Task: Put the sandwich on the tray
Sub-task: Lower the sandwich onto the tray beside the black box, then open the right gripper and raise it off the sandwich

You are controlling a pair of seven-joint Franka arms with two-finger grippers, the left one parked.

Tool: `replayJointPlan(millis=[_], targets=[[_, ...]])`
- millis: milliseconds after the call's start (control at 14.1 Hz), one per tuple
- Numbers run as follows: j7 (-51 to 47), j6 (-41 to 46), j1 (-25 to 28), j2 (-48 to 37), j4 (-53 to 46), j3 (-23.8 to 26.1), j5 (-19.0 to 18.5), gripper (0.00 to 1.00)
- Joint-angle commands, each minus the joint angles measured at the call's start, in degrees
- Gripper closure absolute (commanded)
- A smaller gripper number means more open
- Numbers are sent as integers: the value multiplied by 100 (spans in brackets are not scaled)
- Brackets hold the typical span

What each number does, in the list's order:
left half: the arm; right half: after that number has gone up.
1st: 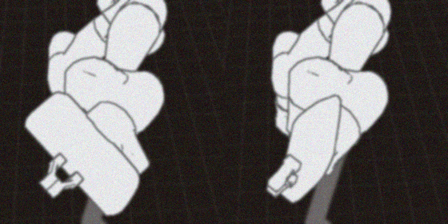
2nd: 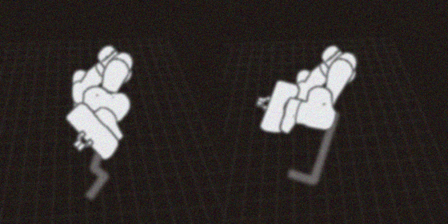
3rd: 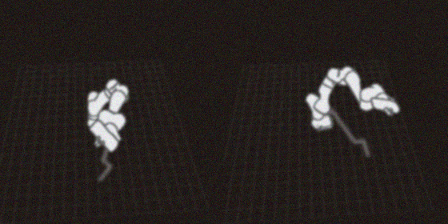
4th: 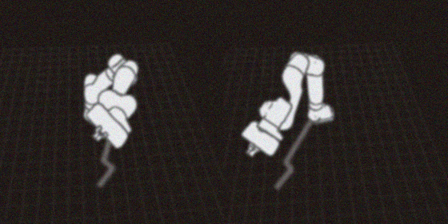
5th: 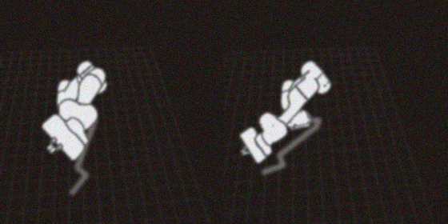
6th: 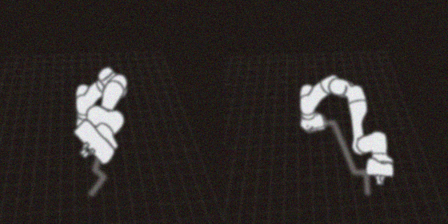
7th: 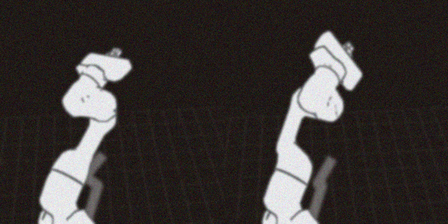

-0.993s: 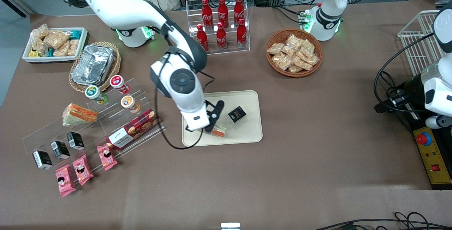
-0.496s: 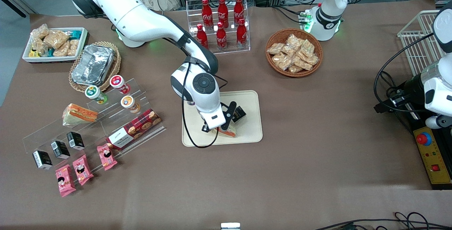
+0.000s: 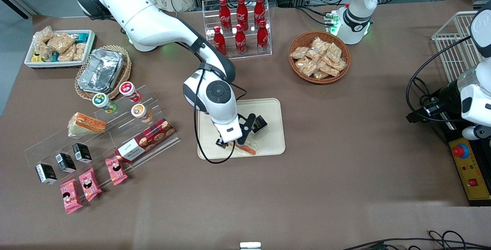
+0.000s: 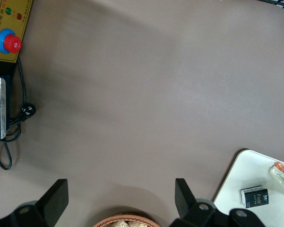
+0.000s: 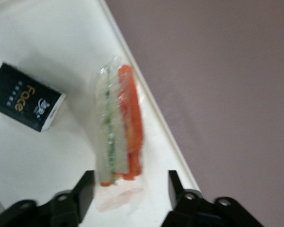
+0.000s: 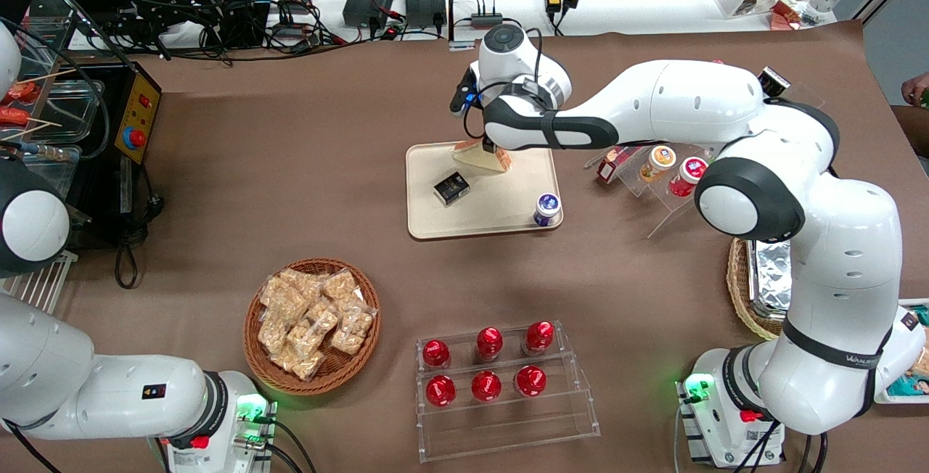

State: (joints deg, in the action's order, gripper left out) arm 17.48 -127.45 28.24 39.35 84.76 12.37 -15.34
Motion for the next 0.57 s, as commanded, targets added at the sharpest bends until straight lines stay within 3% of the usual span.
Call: replayJointPlan(millis=[0,284,496], targets=[[-95,254,-126,-392,6,29,22,1],[-637,965,-555,-937,-3,11,830,1],[-1421,1423,-741,-1350,-3,11,849,1]])
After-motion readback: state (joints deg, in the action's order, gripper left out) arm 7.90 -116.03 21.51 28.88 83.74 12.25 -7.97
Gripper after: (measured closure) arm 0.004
